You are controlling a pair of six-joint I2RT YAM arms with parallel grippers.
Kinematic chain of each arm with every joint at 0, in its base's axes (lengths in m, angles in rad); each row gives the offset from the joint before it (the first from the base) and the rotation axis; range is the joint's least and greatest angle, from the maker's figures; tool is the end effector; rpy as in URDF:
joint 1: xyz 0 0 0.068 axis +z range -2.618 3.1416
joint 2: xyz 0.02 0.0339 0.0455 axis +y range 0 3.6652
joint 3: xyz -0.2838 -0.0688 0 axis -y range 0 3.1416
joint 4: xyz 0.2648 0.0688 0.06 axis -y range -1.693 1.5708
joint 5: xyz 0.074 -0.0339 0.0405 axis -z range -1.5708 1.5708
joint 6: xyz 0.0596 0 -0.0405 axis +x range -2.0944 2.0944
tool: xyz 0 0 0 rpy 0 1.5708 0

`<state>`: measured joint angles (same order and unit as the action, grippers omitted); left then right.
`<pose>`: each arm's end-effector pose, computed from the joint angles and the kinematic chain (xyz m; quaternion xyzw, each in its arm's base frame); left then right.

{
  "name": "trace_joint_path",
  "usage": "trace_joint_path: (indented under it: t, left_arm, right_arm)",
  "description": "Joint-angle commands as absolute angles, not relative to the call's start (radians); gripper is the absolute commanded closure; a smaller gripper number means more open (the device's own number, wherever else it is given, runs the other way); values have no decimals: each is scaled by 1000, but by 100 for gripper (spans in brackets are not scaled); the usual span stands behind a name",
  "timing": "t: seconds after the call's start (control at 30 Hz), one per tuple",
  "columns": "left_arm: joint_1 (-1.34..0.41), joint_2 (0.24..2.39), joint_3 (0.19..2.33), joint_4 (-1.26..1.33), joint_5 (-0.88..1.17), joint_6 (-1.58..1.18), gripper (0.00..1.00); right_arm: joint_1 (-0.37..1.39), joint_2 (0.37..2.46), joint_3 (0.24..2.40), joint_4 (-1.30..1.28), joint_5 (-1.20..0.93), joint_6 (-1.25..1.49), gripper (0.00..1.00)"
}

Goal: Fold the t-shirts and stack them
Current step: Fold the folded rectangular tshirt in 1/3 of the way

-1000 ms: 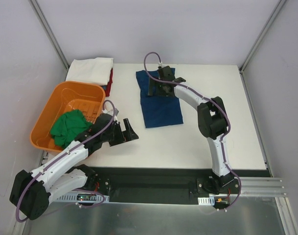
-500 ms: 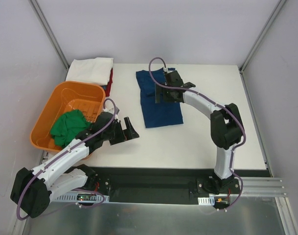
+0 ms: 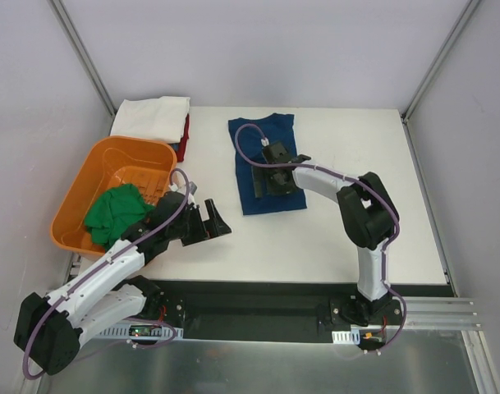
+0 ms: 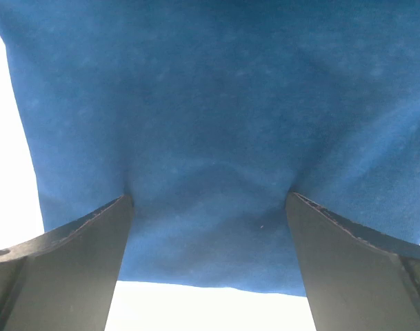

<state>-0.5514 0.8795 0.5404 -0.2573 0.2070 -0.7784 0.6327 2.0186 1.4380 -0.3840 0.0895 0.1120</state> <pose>0.1795 -0.1248 0.2263 -0.0515 0.8787 -0.3591 0.3101 0.3847 0.2755 0.1646 -0.2325 0.9248 0.0687 0.2933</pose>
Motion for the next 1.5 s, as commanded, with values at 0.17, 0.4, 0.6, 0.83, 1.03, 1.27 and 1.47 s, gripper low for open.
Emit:
trace_joint_path:
  t: [0.17,0.4,0.6,0.83,1.03,1.27,1.47]
  left_arm:
    - [-563,812,515,-342,189,-785,1]
    - [-563,781,494,-386,166,-785,1]
    - [-563,747,469,-410,163,-802,1]
    - [-563,713,459,-416,184,-811,1]
    - [-563,784,479,-414,190,-801,1]
    - [-563,891,506,-387,178,-795,1]
    - [-563,994,515,-281,205,-798,1]
  right_arm:
    - [752,1941,1253,-410,91,240,3]
    - [899,1830,1085,-373,80,469,3]
    - [1029,1770,1078,-380,158,603,3]
    - [1029,1617,1121,-494,297,539,3]
    - [1028,1454,1079,-555,341,471,3]
    - [1028,1295,924,-577,239,428,3]
    - [1063,1177,779,-483,184,351,3]
